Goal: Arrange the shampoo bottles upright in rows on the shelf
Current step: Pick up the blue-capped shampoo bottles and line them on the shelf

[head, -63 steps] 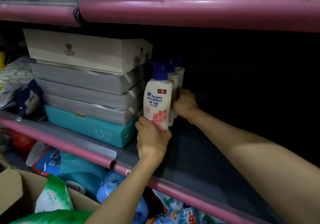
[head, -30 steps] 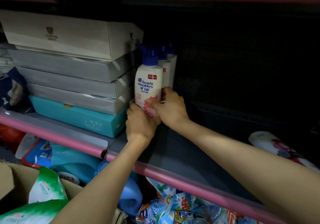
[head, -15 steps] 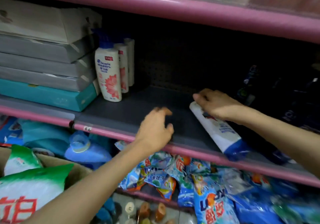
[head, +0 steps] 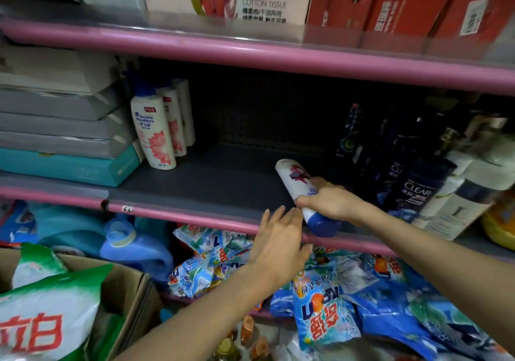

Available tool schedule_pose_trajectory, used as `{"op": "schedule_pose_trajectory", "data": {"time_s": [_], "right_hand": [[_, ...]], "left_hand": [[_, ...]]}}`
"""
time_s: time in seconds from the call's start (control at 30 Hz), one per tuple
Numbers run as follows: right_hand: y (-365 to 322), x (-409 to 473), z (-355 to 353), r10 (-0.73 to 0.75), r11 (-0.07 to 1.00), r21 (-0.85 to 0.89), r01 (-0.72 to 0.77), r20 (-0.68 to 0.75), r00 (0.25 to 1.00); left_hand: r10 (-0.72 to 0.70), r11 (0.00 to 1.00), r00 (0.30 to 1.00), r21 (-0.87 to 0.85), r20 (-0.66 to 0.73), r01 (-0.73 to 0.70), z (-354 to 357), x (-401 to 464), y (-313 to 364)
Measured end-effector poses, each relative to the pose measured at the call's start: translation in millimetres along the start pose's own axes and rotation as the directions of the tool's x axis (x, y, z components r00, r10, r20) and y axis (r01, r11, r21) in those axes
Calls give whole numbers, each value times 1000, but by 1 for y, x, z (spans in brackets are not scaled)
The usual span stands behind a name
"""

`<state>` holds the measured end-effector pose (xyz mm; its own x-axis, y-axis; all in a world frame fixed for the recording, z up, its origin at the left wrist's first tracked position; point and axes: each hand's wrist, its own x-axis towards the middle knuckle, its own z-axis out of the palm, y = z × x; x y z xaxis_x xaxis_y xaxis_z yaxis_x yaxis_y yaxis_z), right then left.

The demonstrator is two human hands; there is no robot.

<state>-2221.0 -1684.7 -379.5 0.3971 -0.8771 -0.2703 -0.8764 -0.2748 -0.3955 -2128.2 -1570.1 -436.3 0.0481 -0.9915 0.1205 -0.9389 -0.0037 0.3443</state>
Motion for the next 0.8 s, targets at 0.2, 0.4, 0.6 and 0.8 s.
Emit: {"op": "schedule_pose_trajectory", "data": {"time_s": [0.2,0.4,0.6,0.8], "right_hand": [[-17,-18,-48,3,770,595,-231,359,934],[-28,-14,-71,-77,545,736,-402,522,850],[-34,-12,-72,-31,662,712,-233,337,941],[-28,-5,-72,-132,683,692,234,-198,971]], "left_hand": [[-8,984,981,-179,-195,-28,-17,2,-4],[-148,846,953,-532,-265,-16,-34,25,-4],[-304,757,931,-645,-202,107,-65,66,-21],[-210,702,966,-664,152,257,-91,95,-29]]}}
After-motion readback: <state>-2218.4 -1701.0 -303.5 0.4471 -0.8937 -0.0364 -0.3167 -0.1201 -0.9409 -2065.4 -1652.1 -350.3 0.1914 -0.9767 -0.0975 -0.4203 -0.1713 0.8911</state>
